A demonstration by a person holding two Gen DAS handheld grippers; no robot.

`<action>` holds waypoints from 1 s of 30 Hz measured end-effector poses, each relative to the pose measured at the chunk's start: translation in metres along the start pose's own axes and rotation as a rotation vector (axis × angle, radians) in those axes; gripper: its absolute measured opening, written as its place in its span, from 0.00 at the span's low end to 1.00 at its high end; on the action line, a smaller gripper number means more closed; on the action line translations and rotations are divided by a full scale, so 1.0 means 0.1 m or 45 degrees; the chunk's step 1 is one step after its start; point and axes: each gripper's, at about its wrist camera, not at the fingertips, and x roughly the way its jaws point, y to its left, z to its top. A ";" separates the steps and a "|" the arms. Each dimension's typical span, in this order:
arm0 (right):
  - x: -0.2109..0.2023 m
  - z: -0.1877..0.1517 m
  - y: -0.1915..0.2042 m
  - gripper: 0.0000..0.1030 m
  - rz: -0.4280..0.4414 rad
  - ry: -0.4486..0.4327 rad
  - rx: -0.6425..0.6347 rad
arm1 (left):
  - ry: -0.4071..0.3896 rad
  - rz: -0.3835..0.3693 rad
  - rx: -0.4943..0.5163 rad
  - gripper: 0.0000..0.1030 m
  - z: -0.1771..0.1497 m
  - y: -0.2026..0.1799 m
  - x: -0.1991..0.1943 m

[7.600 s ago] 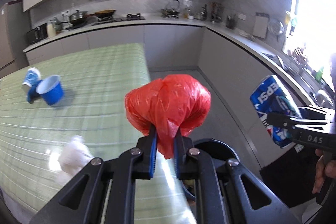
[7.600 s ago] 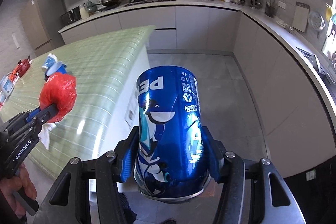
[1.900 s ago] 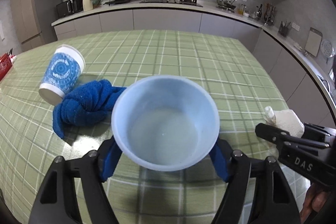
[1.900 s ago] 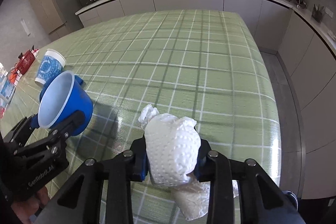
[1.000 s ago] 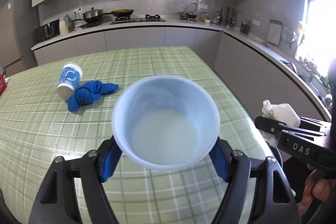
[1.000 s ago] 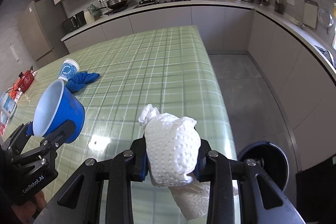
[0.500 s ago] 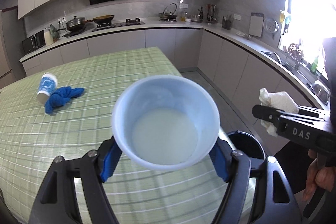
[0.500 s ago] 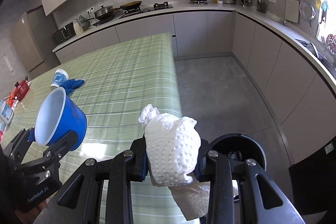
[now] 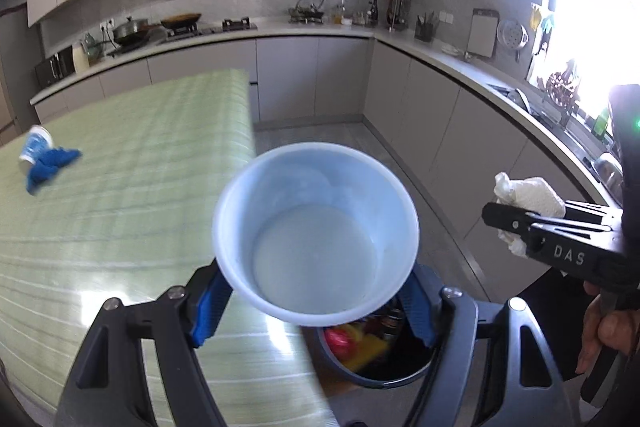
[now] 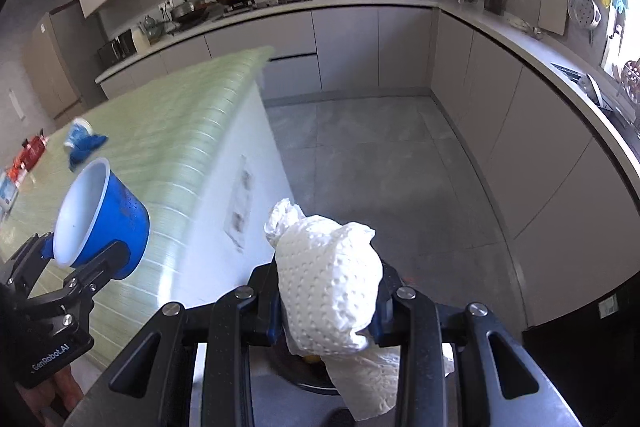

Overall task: Collect trash
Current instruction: 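Carry the white tissue and blue cup with both tools over the bin, then open both tools to drop the tissue and blue cup into the bin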

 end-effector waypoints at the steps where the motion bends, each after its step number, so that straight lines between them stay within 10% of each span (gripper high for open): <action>1: 0.06 -0.03 -0.09 0.33 0.007 0.014 -0.008 | 0.016 -0.007 -0.005 0.73 -0.03 -0.06 0.04; 26: 1.73 -1.11 -0.36 0.33 0.224 0.405 -0.518 | 0.495 0.018 -0.161 0.75 -0.79 -0.38 1.19; 28: 1.80 -1.16 -0.31 0.45 0.240 0.402 -0.575 | 0.552 0.049 -0.169 0.83 -0.85 -0.37 1.29; 29: 1.83 -1.18 -0.31 0.86 0.243 0.396 -0.605 | 0.557 0.061 -0.197 0.94 -0.85 -0.36 1.30; 30: 1.87 -1.19 -0.35 1.00 0.197 0.396 -0.613 | 0.530 0.049 -0.240 0.97 -0.82 -0.32 1.25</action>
